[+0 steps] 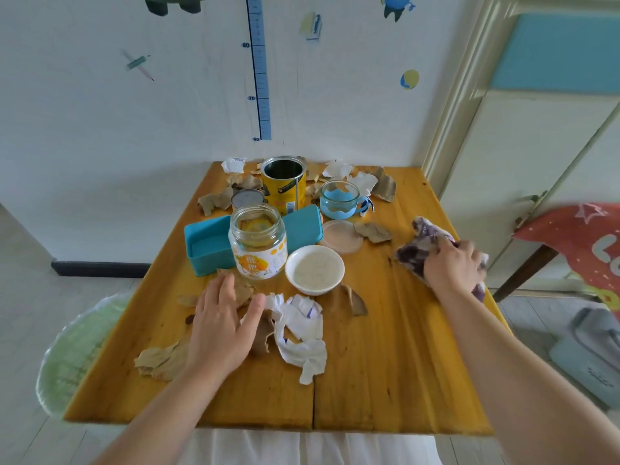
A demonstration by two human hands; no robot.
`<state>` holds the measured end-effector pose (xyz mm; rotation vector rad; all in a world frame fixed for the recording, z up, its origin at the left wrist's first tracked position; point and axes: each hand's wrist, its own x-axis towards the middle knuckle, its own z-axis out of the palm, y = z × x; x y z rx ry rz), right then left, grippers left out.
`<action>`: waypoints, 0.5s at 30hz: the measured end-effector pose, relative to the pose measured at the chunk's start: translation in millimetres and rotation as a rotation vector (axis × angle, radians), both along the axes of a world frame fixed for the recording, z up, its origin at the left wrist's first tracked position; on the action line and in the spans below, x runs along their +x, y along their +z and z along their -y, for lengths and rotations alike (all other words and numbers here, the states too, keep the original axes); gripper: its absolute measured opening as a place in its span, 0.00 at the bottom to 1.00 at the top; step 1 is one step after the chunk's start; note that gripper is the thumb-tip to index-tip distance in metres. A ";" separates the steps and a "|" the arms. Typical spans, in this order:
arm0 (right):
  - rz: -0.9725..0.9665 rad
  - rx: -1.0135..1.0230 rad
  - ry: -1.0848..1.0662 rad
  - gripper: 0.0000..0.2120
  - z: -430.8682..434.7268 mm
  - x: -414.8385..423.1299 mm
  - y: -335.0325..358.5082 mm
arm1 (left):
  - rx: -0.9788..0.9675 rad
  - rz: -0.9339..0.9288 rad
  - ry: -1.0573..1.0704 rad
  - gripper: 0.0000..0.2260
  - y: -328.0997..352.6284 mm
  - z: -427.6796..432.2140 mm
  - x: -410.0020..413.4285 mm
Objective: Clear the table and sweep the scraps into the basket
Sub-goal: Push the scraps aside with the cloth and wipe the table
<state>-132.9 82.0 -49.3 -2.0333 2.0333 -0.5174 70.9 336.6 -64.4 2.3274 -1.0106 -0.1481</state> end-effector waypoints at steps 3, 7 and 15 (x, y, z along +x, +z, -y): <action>-0.143 0.108 0.128 0.22 24.6 20.2 -2.5 | 0.020 -0.012 0.005 0.34 -0.5 2.0 3.0; -0.215 0.078 0.371 0.21 41.5 42.4 -4.4 | 0.028 -0.017 0.030 0.29 -1.8 5.5 2.9; -0.202 0.045 0.601 0.20 25.8 50.6 -7.4 | 0.049 0.008 0.019 0.35 0.0 7.7 3.9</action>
